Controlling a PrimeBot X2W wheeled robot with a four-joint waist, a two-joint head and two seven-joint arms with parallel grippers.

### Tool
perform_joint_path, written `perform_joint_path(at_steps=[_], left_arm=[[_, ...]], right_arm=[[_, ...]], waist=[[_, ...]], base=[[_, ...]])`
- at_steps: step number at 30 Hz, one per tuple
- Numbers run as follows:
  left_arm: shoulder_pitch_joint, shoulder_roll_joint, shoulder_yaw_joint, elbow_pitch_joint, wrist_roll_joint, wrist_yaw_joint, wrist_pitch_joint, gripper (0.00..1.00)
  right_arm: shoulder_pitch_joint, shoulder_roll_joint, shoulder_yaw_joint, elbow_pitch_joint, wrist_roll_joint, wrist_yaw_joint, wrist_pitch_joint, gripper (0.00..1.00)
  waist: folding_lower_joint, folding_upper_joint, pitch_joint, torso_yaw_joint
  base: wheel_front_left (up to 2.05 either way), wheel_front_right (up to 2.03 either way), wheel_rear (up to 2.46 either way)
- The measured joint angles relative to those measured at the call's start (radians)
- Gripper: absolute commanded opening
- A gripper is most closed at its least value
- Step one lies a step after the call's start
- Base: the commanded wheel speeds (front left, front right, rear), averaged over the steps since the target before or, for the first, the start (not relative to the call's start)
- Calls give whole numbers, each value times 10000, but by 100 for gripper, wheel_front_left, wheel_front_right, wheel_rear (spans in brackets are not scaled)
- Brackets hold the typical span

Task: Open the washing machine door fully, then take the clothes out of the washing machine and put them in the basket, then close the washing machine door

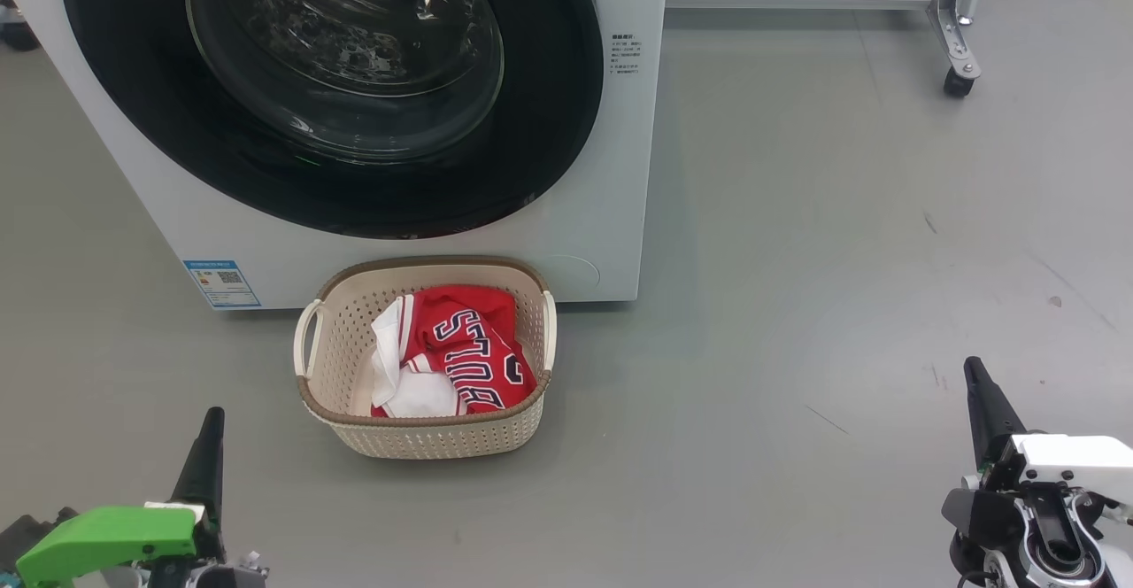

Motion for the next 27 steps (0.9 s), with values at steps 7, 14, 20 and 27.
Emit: perform_joint_path(at_steps=[7, 14, 20, 27], left_arm=[[-4, -8, 6, 17, 0, 0, 2, 0], [-6, -10, 12, 48, 0, 0, 10, 0], [-9, -12, 15, 61, 0, 0, 12, 0], [-12, -15, 19, 73, 0, 0, 12, 0]], right_arm=[[-32, 0, -10, 15, 0, 0, 0, 0], [-35, 0, -19, 31, 0, 2, 0, 0], [-38, 0, -29, 48, 0, 2, 2, 0], [-41, 0, -38, 65, 0, 21, 4, 0]], waist=[[0, 0, -1, 0], [0, 0, -2, 0], [0, 0, -3, 0], [0, 0, -3, 0]], base=[[0, 0, 0], [0, 0, 0], [0, 0, 0], [0, 0, 0]])
